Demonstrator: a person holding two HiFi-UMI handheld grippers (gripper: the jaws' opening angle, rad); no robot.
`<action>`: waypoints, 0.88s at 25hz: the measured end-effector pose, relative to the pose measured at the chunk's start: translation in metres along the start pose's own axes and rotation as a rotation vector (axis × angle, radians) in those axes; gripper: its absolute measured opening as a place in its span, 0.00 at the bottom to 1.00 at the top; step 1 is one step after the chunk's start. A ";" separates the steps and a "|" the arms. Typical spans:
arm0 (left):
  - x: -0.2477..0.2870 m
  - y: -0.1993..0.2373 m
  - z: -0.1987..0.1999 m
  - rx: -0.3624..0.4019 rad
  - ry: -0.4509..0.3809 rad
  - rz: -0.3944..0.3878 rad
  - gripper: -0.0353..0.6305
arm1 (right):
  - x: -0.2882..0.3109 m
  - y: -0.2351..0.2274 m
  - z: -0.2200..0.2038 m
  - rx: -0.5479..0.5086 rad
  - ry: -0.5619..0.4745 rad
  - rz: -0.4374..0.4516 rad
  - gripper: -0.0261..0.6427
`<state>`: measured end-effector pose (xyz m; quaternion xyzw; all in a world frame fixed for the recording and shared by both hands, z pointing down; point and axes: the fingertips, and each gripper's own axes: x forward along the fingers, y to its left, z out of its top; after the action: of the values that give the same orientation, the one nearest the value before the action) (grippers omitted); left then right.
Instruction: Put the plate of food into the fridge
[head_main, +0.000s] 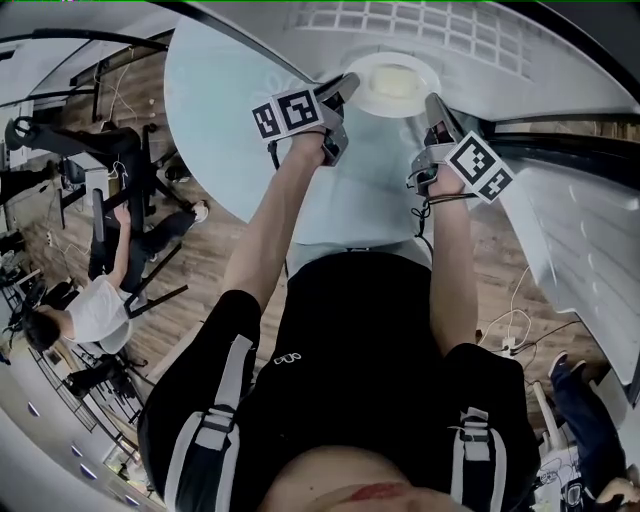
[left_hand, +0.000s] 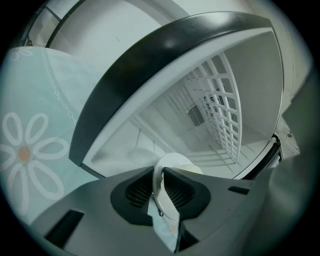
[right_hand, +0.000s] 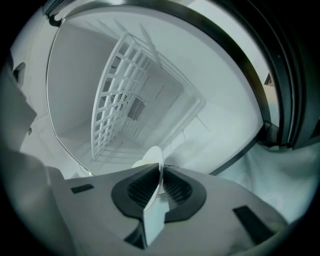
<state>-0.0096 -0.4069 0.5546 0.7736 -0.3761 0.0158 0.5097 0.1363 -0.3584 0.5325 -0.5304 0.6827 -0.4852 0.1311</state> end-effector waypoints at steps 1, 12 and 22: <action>0.003 0.003 0.003 -0.002 -0.001 0.003 0.16 | 0.005 0.000 0.001 -0.003 -0.004 -0.007 0.08; 0.025 0.021 0.018 0.046 0.018 0.074 0.16 | 0.036 -0.017 0.008 -0.044 -0.022 -0.071 0.10; 0.035 0.023 0.026 0.103 0.008 0.095 0.16 | 0.045 -0.032 0.013 -0.100 -0.058 -0.135 0.13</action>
<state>-0.0081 -0.4519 0.5742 0.7801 -0.4091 0.0625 0.4692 0.1462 -0.4027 0.5667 -0.5950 0.6644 -0.4429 0.0910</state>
